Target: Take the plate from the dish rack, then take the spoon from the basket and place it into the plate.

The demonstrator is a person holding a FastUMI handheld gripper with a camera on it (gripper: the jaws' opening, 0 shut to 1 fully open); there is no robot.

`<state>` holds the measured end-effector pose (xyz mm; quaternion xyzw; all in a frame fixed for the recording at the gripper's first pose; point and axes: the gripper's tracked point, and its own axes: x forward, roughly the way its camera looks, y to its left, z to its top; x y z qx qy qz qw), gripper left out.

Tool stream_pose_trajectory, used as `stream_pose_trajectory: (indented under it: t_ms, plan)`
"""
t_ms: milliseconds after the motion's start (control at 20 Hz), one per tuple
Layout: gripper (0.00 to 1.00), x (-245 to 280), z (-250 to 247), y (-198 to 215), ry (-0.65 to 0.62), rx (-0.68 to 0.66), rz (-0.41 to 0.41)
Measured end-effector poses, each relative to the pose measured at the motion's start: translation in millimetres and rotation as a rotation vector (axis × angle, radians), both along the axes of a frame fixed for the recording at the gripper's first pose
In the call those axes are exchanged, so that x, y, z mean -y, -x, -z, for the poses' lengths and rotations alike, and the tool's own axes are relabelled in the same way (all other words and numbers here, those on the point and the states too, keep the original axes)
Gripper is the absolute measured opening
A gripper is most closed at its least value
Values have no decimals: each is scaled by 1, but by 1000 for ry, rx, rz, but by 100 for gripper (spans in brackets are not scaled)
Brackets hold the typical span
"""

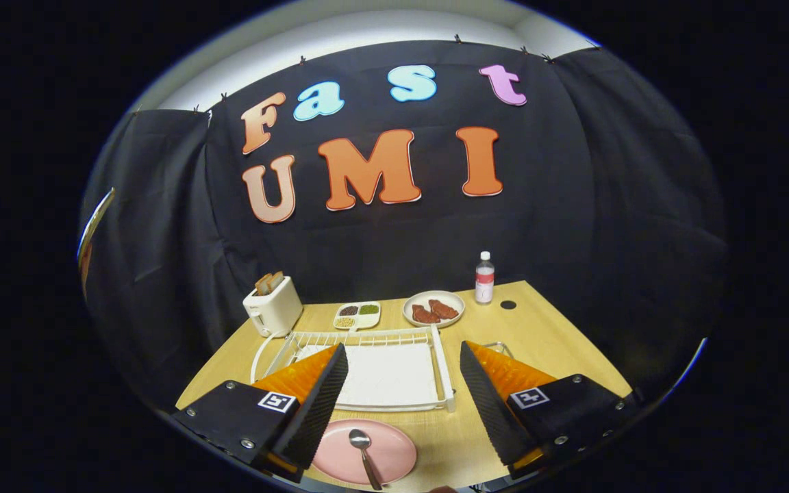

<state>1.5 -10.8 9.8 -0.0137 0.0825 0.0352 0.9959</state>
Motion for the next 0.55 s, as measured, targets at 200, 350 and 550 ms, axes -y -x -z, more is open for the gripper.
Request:
stream_pose_trajectory:
  t_ms: [200, 350, 550]
  plan:
    - [98, 19, -29, -5, 12, 58, 24]
    - [98, 28, -38, -5, 4, 77, 23]
    - [98, 40, -38, -6, 13, 87, 30]
